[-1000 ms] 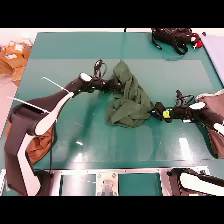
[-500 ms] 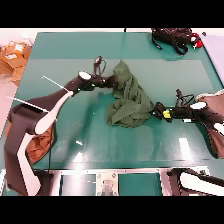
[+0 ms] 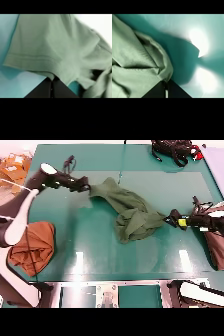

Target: Fold the shirts.

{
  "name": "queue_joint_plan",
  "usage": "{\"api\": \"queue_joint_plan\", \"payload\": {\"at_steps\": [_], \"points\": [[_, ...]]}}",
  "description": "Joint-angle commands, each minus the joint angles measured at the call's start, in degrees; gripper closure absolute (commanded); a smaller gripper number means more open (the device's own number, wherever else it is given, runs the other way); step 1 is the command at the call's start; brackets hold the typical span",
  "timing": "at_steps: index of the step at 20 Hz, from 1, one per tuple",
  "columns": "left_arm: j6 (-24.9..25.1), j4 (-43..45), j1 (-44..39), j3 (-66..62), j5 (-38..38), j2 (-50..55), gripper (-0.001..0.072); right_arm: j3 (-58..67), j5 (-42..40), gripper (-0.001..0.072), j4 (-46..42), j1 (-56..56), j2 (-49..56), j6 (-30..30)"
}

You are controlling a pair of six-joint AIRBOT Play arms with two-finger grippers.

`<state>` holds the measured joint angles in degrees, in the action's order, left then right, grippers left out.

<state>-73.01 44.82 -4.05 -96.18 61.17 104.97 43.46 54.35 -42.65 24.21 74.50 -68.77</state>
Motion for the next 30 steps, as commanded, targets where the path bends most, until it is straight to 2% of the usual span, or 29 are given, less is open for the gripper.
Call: {"api": "queue_joint_plan", "payload": {"at_steps": [1,4,7,13,17,20,23,25,27,30], "points": [[-4.13,8.13,4.87,-0.07,7.74,-5.79,0.0690,4.66,5.07,0.0700,-0.17,3.06,-0.02,1.14],[-3.26,6.54,5.81,-0.07,9.11,-11.45,0.0690,8.55,13.99,0.0700,8.79,3.04,-0.52,3.78],[-0.96,0.52,5.81,-0.37,5.68,-20.70,0.0690,14.95,20.96,0.0700,18.18,3.13,-3.43,4.94],[0.02,1.03,5.84,-0.35,-4.02,-47.91,0.0690,32.04,24.83,0.0700,19.30,3.23,-17.07,1.64],[-0.48,9.05,5.84,-0.35,-9.73,-62.93,0.0690,39.30,24.74,0.0700,19.30,6.16,-27.71,-1.38],[-2.21,18.71,5.81,-0.35,-6.67,-65.61,0.0690,42.03,24.26,0.0699,19.06,7.50,-31.98,-3.80],[-2.51,20.61,5.81,1.40,1.42,-64.06,0.0689,40.74,24.17,0.0699,15.37,7.21,-31.89,-6.10],[-2.51,18.08,5.81,5.60,6.51,-61.77,0.0689,36.13,22.77,0.0699,13.70,7.13,-30.64,-6.01],[-1.22,14.75,5.81,13.55,8.07,-59.89,0.0688,29.18,19.93,0.0699,12.81,5.55,-28.33,-4.15],[4.48,6.01,5.81,30.73,2.62,-57.83,0.0689,17.00,11.74,0.0699,12.79,-1.16,-20.68,1.20]]}}
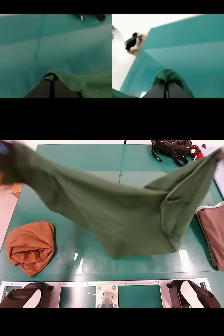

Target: Fold the shirts.

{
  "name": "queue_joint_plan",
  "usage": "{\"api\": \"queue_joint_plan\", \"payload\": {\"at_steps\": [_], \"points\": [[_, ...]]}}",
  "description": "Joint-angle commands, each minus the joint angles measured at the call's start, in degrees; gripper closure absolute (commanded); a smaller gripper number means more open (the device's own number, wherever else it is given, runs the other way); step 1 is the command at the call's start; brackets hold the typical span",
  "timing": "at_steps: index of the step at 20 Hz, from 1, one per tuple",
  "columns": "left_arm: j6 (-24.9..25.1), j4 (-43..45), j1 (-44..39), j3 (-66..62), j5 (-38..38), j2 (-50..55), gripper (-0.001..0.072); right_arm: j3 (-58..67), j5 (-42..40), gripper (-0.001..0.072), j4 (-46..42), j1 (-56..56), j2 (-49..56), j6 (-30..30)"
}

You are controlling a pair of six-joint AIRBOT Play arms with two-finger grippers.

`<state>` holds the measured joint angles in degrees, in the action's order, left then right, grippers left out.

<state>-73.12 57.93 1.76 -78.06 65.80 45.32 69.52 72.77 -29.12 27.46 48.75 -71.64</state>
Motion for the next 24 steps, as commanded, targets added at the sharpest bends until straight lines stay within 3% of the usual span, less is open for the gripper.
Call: {"api": "queue_joint_plan", "payload": {"at_steps": [1,4,8,9,10,13,17,18,19,20,21,24], "points": [[6.67,-10.12,0.00,18.32,-5.66,2.82,0.0689,-11.61,-9.64,0.0699,-0.79,-7.19,9.64,5.77],[10.88,-16.28,0.00,34.42,-14.16,5.51,0.0689,-13.22,-13.49,0.0699,-1.18,-12.35,25.35,7.87],[12.15,-17.07,0.00,43.50,-17.38,11.02,0.0688,-10.54,-15.72,0.0675,-0.50,-12.50,39.01,7.80],[12.22,-17.05,0.00,43.95,-17.40,11.82,0.0689,-10.16,-15.72,0.0544,-0.52,-11.52,39.30,7.54],[12.94,-16.90,0.00,43.95,-17.38,12.90,0.0689,-9.49,-14.75,0.0485,-0.52,-9.99,39.01,6.97],[14.14,-16.33,0.00,43.93,-16.81,13.86,0.0688,-8.33,-7.56,0.0474,-3.17,-2.51,34.99,2.45],[14.14,-15.63,0.02,43.91,-11.04,13.86,0.0684,-15.58,-4.13,0.0460,-17.11,3.21,22.03,-7.30],[14.10,-15.08,0.02,43.89,-8.28,13.86,0.0427,-19.54,-4.09,0.0393,-19.08,3.32,17.75,-10.16],[14.03,-15.06,0.02,43.89,-5.60,13.86,0.0109,-23.87,-4.09,0.0343,-19.10,2.80,13.70,-11.56],[14.03,-15.06,0.02,43.89,-3.43,13.77,0.0028,-28.50,-4.09,0.0317,-19.08,1.49,9.79,-12.81],[14.01,-14.80,0.02,43.69,-1.73,13.68,0.0027,-33.55,-4.09,0.0282,-19.06,-0.96,5.97,-14.49],[12.92,-12.37,0.02,39.89,1.16,13.68,0.0028,-46.16,-4.20,0.0281,-18.86,-11.87,-1.27,-20.83]]}}
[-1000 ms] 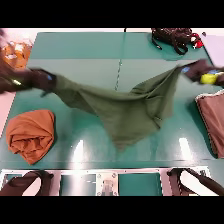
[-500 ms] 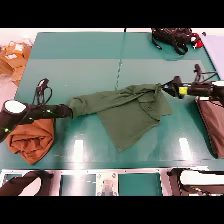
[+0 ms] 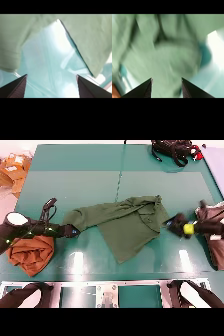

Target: Fold the shirts.

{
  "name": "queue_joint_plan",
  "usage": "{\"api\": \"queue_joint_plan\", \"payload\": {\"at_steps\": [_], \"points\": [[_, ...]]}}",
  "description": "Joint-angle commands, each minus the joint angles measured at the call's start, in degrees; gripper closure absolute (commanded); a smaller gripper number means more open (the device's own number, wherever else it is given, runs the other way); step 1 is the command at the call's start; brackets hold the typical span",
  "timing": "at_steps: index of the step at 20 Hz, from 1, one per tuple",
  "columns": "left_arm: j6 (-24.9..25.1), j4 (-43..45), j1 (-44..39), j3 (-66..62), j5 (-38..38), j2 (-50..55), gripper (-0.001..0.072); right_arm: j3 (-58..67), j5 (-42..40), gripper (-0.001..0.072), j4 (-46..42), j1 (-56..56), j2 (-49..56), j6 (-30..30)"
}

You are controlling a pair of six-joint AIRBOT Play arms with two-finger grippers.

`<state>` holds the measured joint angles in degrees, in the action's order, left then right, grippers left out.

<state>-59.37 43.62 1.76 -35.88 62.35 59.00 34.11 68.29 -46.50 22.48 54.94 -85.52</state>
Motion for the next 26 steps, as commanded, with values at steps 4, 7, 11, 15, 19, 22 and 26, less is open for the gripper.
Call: {"api": "queue_joint_plan", "payload": {"at_steps": [4,7,11,15,19,22,26], "points": [[-3.82,6.67,0.02,-10.47,4.74,0.00,0.0028,-20.39,-9.88,0.0282,1.99,-27.87,-8.55,-13.99],[-5.11,7.98,0.02,-13.31,4.55,0.00,0.0028,-21.64,-21.75,0.0281,8.48,-41.59,-5.35,-16.28],[-5.14,8.57,0.02,-13.42,4.26,0.00,0.0028,-19.69,-32.30,0.0314,15.87,-49.05,2.75,-13.57],[-6.64,8.76,0.02,-13.40,2.89,0.00,0.0028,-13.64,-35.63,0.0599,21.38,-49.37,9.90,-3.26],[-6.64,10.69,0.02,-13.42,1.18,0.00,0.0028,-8.00,-20.04,0.0700,11.47,-42.47,9.05,-0.11],[-9.01,16.35,0.02,-13.40,-0.66,0.00,0.0029,-4.96,-5.18,0.0701,-7.02,-27.80,2.84,-7.63],[-11.32,18.80,0.02,-13.38,-3.67,1.18,0.0030,-1.86,3.89,0.0700,-24.02,-5.31,-1.09,-11.91]]}}
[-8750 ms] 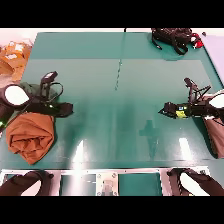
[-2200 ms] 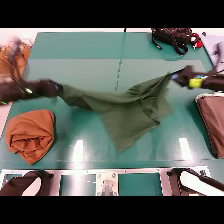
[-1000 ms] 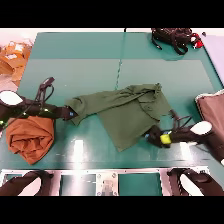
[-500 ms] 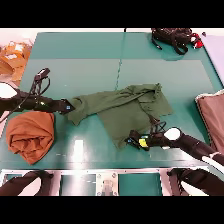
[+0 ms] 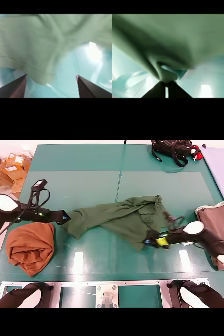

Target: Fold the shirts.

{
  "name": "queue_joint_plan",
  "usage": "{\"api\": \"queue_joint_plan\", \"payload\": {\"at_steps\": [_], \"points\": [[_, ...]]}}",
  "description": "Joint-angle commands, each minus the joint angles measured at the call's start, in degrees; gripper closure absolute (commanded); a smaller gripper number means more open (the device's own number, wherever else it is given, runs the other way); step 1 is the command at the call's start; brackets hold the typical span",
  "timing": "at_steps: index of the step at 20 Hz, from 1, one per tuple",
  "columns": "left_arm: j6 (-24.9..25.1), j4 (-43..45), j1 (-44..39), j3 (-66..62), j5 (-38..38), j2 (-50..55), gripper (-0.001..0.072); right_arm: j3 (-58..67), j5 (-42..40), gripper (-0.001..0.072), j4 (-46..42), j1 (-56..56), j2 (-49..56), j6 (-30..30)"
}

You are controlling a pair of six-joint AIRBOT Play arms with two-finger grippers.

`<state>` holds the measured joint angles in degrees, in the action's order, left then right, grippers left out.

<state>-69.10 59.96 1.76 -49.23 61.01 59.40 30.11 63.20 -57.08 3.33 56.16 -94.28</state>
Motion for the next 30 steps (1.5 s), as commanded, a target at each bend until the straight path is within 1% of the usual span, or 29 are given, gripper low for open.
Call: {"api": "queue_joint_plan", "payload": {"at_steps": [1,2,4,6,7,8,9,11,13,14,15,16,17,19,20,21,22,25,27,30], "points": [[-1.62,2.38,0.00,0.15,-2.60,2.21,0.0030,2.14,8.52,0.0700,-13.40,17.88,-1.70,-2.12],[-1.64,2.36,0.00,0.24,-2.25,4.42,0.0030,2.14,7.80,0.0700,-13.22,20.70,-0.79,-0.81],[-1.57,0.55,0.00,0.24,-1.25,9.64,0.0029,2.16,6.67,0.0700,-12.33,22.49,0.98,1.66],[-0.79,-6.08,-0.02,0.24,1.07,15.61,0.0029,2.16,5.79,0.0700,-10.45,22.34,1.97,2.73],[1.57,-10.36,-0.28,0.24,3.72,18.45,0.0030,2.16,5.11,0.0700,-8.85,22.34,2.16,3.82],[4.28,-13.51,-1.11,0.26,6.80,20.70,0.0049,2.16,4.37,0.0700,-7.48,22.34,2.23,4.61],[5.66,-14.53,-2.45,0.24,9.46,22.16,0.0057,2.16,3.65,0.0700,-6.64,22.34,2.23,4.87],[5.53,-12.48,-5.75,0.26,12.48,23.80,0.0057,2.16,2.49,0.0700,-5.88,22.34,2.23,5.01],[5.49,-12.09,-8.20,0.98,13.53,24.06,0.0058,2.16,2.36,0.0700,-5.27,22.34,2.23,5.03],[5.55,-12.07,-8.87,1.77,12.55,24.09,0.0059,2.16,2.36,0.0700,-4.85,22.34,2.23,5.05],[5.53,-12.17,-9.07,2.49,10.75,24.09,0.0145,2.16,2.36,0.0700,-4.61,22.34,2.23,5.05],[6.08,-12.11,-9.09,2.97,8.66,24.06,0.0482,2.16,2.38,0.0700,-3.89,22.34,2.23,5.92],[7.80,-12.35,-9.09,2.97,7.28,24.04,0.0690,2.16,2.38,0.0701,-2.21,22.34,2.23,7.21],[8.02,-12.85,-9.09,1.49,6.05,23.37,0.0690,2.40,2.99,0.0700,3.10,22.34,2.10,10.34],[7.58,-12.74,-9.09,-0.39,6.14,22.08,0.0691,3.37,4.46,0.0700,7.26,22.34,1.84,12.28],[7.48,-12.55,-9.09,-2.97,5.99,19.69,0.0691,5.46,6.34,0.0700,11.13,22.34,1.22,13.77],[6.82,-11.85,-9.09,-6.34,5.57,16.72,0.0691,8.57,8.26,0.0700,13.73,22.36,0.42,14.05],[3.28,-8.52,-9.09,-21.73,3.13,6.08,0.0690,23.78,11.23,0.0700,18.34,22.38,-4.00,13.60],[2.56,-6.16,-9.09,-34.38,0.42,0.39,0.0690,36.24,10.99,0.0700,19.17,22.58,-7.15,10.84],[-1.90,-0.52,-9.09,-53.83,-1.53,-4.46,0.0690,54.82,9.31,0.0700,19.12,23.67,-10.56,7.06]]}}
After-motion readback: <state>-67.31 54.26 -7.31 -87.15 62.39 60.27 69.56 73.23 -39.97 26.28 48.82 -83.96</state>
